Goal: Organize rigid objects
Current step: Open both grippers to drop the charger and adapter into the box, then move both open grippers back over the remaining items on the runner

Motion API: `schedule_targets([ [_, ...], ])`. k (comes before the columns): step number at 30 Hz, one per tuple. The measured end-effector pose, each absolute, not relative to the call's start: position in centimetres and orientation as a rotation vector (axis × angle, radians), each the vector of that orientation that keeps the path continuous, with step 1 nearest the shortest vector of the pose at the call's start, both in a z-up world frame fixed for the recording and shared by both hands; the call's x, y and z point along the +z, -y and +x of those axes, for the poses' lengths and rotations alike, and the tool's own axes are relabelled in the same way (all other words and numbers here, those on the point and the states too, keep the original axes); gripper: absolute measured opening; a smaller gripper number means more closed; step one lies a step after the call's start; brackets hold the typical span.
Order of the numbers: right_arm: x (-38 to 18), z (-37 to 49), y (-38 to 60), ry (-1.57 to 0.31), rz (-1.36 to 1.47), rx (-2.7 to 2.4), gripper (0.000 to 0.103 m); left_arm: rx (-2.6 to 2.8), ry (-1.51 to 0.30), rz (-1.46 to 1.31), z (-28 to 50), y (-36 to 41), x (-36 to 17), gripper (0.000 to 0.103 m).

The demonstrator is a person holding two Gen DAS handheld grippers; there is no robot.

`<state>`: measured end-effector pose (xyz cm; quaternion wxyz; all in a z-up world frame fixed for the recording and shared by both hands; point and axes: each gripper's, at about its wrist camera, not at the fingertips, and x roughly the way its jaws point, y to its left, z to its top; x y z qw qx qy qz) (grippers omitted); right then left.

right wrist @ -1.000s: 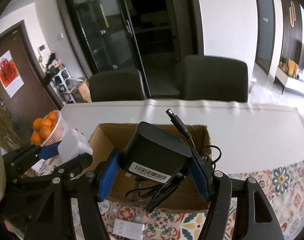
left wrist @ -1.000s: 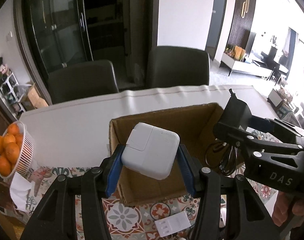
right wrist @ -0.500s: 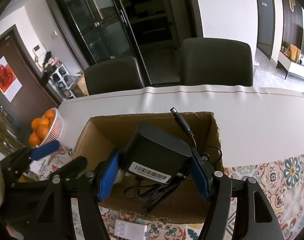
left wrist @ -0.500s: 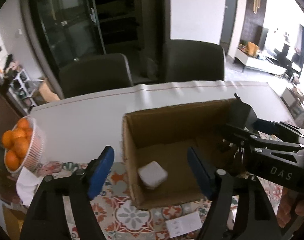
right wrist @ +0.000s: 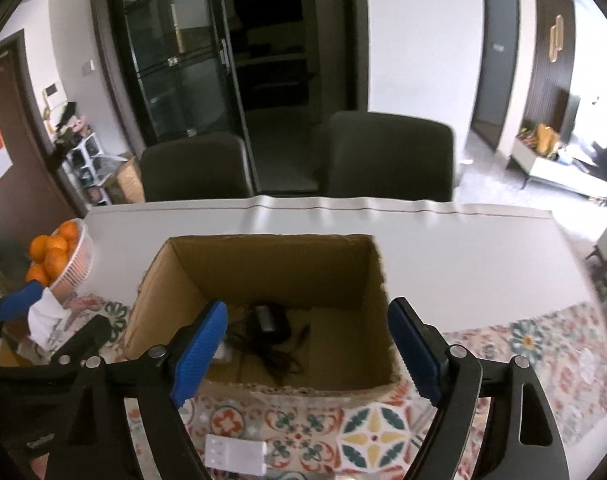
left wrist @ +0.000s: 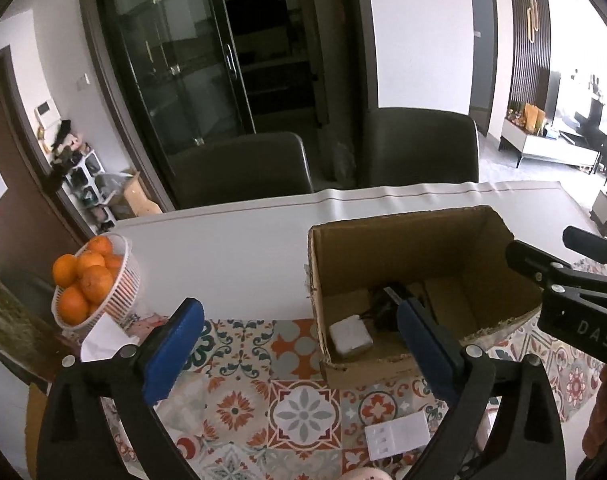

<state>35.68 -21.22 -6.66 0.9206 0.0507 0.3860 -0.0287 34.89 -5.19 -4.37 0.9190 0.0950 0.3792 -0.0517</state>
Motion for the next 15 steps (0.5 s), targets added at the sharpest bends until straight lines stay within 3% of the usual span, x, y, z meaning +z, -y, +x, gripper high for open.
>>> schedule_targets([
  [15, -5.9, 26.2, 19.7, -0.739, 0.113, -0.114, 0.084, -0.134, -0.690, 0.253, 26.9, 4.7, -4.0, 0.101],
])
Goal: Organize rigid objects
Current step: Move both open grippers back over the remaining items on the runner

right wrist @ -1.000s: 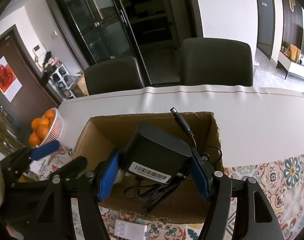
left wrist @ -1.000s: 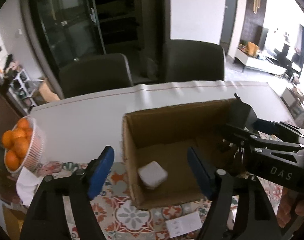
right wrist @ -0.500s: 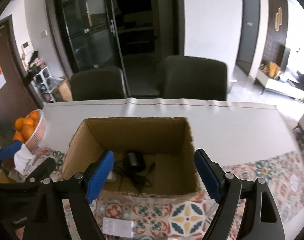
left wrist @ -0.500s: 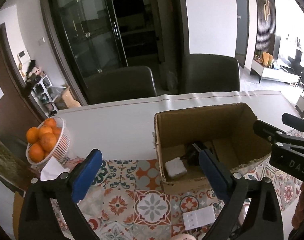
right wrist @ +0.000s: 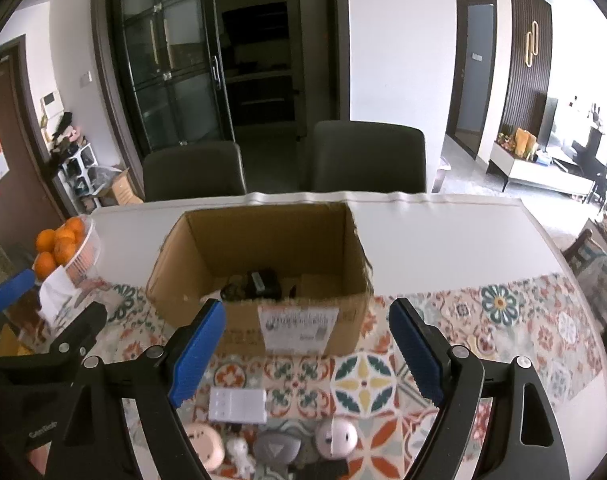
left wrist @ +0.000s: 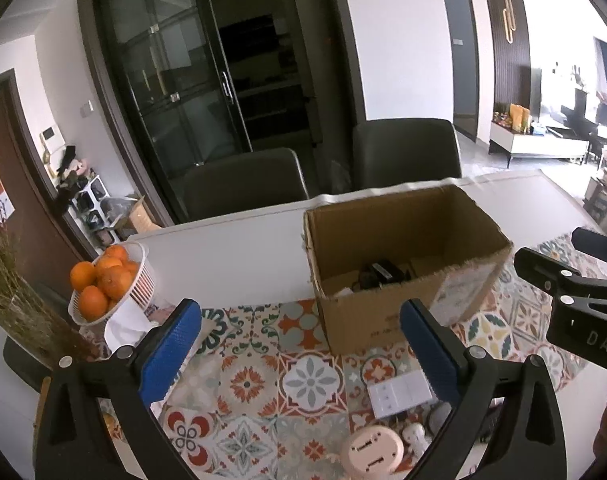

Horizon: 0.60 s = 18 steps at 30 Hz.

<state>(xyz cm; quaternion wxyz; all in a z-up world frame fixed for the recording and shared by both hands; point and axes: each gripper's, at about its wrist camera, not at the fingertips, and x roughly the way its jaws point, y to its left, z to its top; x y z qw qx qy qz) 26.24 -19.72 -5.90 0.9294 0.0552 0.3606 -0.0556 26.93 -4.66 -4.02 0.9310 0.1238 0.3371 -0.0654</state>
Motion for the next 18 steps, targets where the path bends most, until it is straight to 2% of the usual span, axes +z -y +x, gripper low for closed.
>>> schedule_targets([
  [18, -10.3, 19.3, 17.7, -0.754, 0.108, -0.159, 0.084, -0.263, -0.822, 0.243, 21.6, 3.1, -9.9, 0.101],
])
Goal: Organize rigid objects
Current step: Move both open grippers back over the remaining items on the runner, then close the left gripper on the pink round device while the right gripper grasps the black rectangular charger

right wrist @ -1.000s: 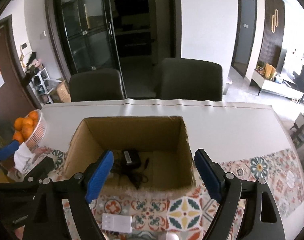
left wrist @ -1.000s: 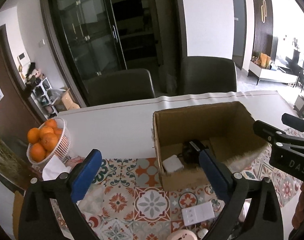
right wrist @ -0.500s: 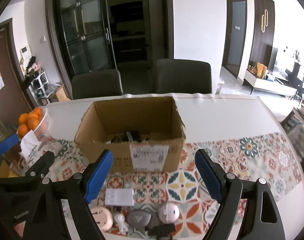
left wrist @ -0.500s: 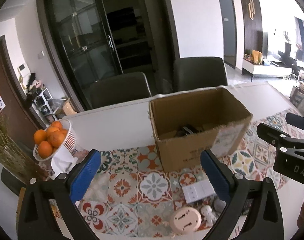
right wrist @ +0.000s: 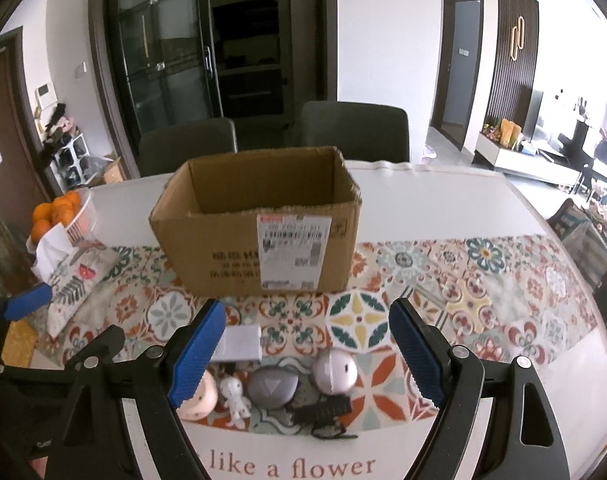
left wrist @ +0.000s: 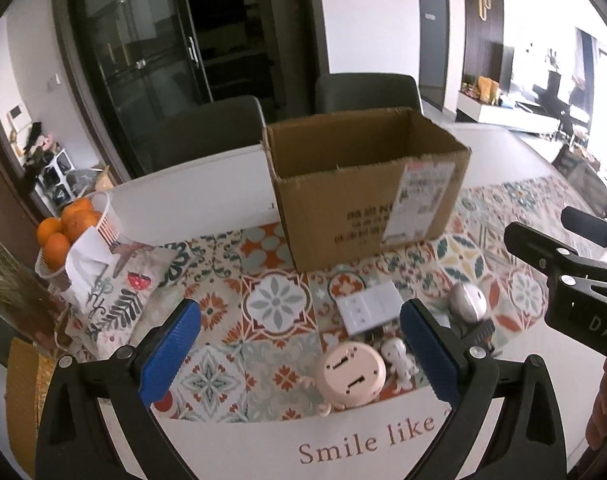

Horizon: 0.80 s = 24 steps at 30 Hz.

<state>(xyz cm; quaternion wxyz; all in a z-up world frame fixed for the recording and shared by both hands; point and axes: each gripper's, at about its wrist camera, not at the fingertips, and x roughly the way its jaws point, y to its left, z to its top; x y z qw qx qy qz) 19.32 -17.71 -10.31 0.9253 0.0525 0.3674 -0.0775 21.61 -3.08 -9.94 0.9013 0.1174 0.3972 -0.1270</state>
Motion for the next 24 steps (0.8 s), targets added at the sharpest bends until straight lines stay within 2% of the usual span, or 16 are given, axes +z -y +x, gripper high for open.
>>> schedule_targets([
  [24, -19.3, 16.8, 16.9, -0.931, 0.235, -0.206, 0.084, -0.463, -0.983, 0.319, 21.5, 3.9, -18.4, 0.100],
])
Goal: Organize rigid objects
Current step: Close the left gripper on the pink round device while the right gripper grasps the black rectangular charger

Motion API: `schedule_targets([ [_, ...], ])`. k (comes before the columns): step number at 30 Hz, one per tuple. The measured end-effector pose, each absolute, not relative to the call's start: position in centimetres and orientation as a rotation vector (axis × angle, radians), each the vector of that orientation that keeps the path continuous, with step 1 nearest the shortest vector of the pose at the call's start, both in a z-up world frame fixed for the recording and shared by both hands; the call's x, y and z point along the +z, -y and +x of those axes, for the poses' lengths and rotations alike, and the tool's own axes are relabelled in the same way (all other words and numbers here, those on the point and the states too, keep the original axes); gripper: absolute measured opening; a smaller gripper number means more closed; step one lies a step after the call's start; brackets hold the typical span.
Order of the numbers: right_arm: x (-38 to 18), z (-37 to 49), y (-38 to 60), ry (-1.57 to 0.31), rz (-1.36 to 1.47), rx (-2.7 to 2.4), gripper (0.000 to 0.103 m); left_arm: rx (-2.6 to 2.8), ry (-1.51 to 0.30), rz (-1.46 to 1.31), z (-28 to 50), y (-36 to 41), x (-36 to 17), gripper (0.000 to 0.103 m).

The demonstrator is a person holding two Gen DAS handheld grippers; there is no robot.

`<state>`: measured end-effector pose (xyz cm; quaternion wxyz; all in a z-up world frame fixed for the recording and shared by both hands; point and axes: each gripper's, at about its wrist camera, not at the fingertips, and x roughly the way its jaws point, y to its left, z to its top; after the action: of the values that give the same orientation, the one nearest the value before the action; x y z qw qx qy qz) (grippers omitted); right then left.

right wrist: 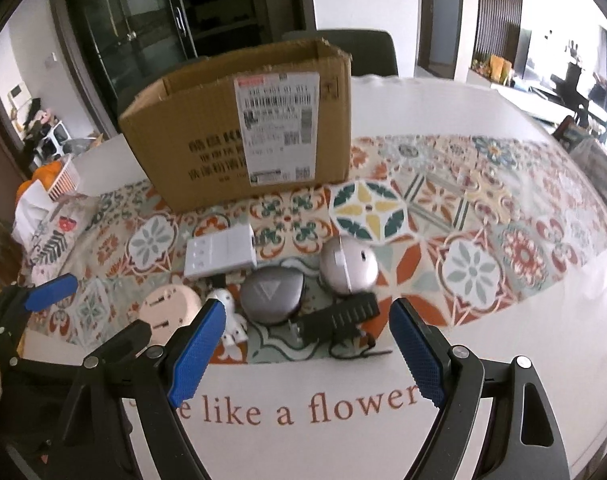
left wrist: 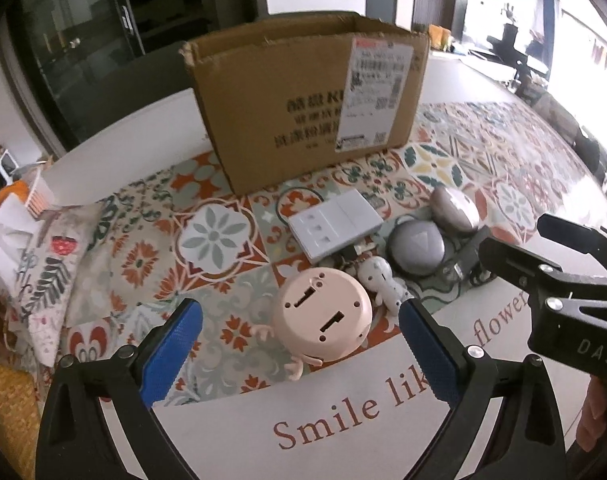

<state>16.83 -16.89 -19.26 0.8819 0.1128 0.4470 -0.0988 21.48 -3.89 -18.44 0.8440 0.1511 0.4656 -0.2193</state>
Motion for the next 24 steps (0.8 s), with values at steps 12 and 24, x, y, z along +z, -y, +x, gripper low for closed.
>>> schedule_targets([
  [12, -23.0, 17.0, 16.8, -1.019, 0.272, -0.224, 0.084, -0.530, -1.042, 0.365, 22.6, 4.9, -22.4, 0.096],
  [24, -24.8, 17.5, 16.6, -1.052, 0.261, -0.239, 0.084, -0.562, -1.066, 0.385, 23.6, 5.8, -24.9, 0.080],
])
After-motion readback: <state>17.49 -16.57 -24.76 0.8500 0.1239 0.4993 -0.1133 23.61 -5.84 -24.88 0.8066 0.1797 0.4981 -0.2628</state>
